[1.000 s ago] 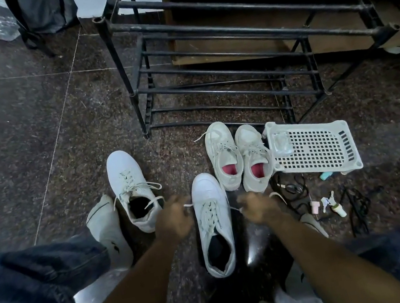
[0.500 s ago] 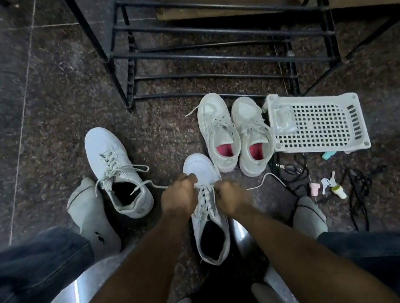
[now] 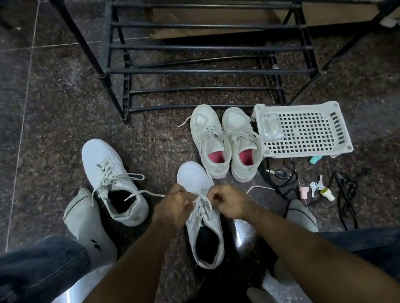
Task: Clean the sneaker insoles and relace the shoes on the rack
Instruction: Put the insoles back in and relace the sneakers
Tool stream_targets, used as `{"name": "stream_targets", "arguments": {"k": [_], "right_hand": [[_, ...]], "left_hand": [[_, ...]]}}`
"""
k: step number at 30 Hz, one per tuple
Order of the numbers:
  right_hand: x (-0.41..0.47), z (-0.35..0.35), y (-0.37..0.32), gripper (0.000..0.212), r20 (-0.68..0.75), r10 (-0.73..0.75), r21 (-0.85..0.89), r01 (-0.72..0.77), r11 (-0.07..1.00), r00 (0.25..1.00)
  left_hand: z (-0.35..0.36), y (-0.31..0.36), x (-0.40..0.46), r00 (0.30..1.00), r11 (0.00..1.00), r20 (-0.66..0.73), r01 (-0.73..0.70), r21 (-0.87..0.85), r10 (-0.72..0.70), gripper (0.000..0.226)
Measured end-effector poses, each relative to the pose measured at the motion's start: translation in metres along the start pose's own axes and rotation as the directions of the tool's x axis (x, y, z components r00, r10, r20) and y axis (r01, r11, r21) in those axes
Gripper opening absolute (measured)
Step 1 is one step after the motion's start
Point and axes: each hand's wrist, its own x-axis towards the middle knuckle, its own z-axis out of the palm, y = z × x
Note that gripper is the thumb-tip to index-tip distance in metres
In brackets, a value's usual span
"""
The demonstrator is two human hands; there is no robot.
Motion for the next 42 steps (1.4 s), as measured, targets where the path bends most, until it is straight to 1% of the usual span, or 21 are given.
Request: {"name": "stream_targets", "arguments": {"k": [3, 6, 8, 10, 12, 14, 16, 17, 19, 21, 23, 25, 27, 28, 30, 32, 33, 36, 38, 40, 42], "right_hand": [[-0.003, -0.009, -0.004, 0.016, 0.006, 0.0, -0.028, 0.0, 1.0, 1.0], [-0.012, -0.03, 0.002, 0.017, -0.05, 0.047, -0.25, -0.058, 0.967, 0.998], [-0.019, -0.044, 0.016, 0.016, -0.04, 0.1, -0.374, -0.108, 0.921, 0.994], [-0.023, -0.052, 0.035, 0.02, 0.059, 0.187, -0.411, -0.147, 0.9, 0.981], [-0.03, -0.054, 0.047, 0.023, 0.18, 0.266, -0.408, -0.174, 0.896, 0.947], [-0.037, -0.051, 0.056, 0.025, 0.207, 0.338, -0.326, -0.26, 0.909, 0.918], [-0.042, -0.049, 0.056, 0.024, 0.213, 0.372, -0.206, -0.33, 0.921, 0.904], [-0.04, -0.049, 0.054, 0.02, 0.215, 0.369, -0.149, -0.343, 0.927, 0.904], [-0.034, -0.051, 0.047, 0.023, 0.207, 0.317, 0.069, -0.337, 0.939, 0.926], [-0.033, -0.056, 0.031, 0.022, 0.205, 0.249, 0.438, -0.316, 0.841, 0.947], [-0.034, -0.059, 0.016, 0.014, 0.239, 0.143, 0.662, -0.268, 0.699, 0.961], [-0.031, -0.055, 0.002, 0.015, 0.247, 0.035, 0.793, -0.223, 0.567, 0.968], [-0.027, -0.042, -0.008, 0.013, 0.228, -0.016, 0.901, -0.205, 0.382, 0.973], [-0.026, -0.033, -0.012, 0.012, 0.204, -0.007, 0.934, -0.193, 0.301, 0.979], [-0.025, -0.015, -0.021, 0.015, 0.16, 0.054, 0.972, -0.167, 0.167, 0.986], [-0.021, -0.002, -0.027, 0.018, 0.125, 0.158, 0.99, -0.134, 0.047, 0.98], [-0.019, 0.002, -0.026, 0.018, 0.106, 0.231, 0.992, -0.119, 0.039, 0.967], [-0.015, -0.001, -0.016, 0.019, 0.023, 0.396, 0.971, -0.114, 0.209, 0.918], [-0.016, -0.004, -0.006, 0.019, -0.012, 0.459, 0.955, -0.126, 0.268, 0.888], [-0.015, -0.005, -0.001, 0.022, -0.033, 0.515, 0.957, -0.122, 0.264, 0.857], [-0.013, -0.004, -0.004, 0.022, 0.003, 0.513, 0.964, -0.138, 0.226, 0.858]], "left_hand": [[-0.013, 0.005, -0.006, 0.995, 0.996, -0.092, 0.035, -0.087, -0.043, 0.018], [-0.034, 0.001, -0.015, 0.975, 0.984, -0.143, 0.176, 0.025, -0.17, 0.02], [-0.041, -0.016, -0.023, 0.953, 0.952, -0.108, 0.291, 0.09, -0.282, 0.025], [-0.044, -0.032, -0.029, 0.914, 0.906, -0.022, 0.405, 0.126, -0.405, 0.034], [-0.046, -0.037, -0.038, 0.893, 0.897, 0.092, 0.437, 0.06, -0.441, 0.038], [-0.047, -0.033, -0.041, 0.825, 0.833, 0.22, 0.547, -0.082, -0.52, 0.03], [-0.048, -0.036, -0.043, 0.808, 0.78, 0.258, 0.583, -0.226, -0.529, 0.013], [-0.05, -0.037, -0.044, 0.825, 0.757, 0.266, 0.564, -0.329, -0.499, 0.005], [-0.05, -0.035, -0.046, 0.874, 0.68, 0.251, 0.482, -0.553, -0.415, 0.02], [-0.051, -0.025, -0.047, 0.902, 0.501, 0.246, 0.406, -0.764, -0.355, 0.016], [-0.046, -0.015, -0.04, 0.935, 0.269, 0.253, 0.317, -0.91, -0.247, 0.02], [-0.036, -0.001, -0.033, 0.944, -0.085, 0.269, 0.257, -0.963, -0.191, 0.024], [-0.023, 0.019, -0.028, 0.932, -0.421, 0.288, 0.176, -0.89, -0.22, 0.023], [-0.013, 0.028, -0.026, 0.924, -0.509, 0.294, 0.136, -0.85, -0.245, 0.021], [0.009, 0.043, -0.022, 0.894, -0.577, 0.32, 0.088, -0.812, -0.313, 0.016], [0.028, 0.05, -0.021, 0.86, -0.558, 0.335, 0.072, -0.827, -0.386, 0.018], [0.032, 0.05, -0.022, 0.842, -0.521, 0.329, 0.068, -0.851, -0.428, 0.025], [0.038, 0.033, -0.022, 0.796, -0.393, 0.282, 0.061, -0.918, -0.536, 0.045], [0.037, 0.02, -0.02, 0.783, -0.295, 0.242, 0.078, -0.952, -0.574, 0.049], [0.038, 0.019, -0.014, 0.792, -0.096, 0.179, 0.151, -0.984, -0.584, 0.044], [0.042, 0.026, -0.009, 0.855, 0.167, 0.054, 0.162, -0.973, -0.515, 0.039]]}}
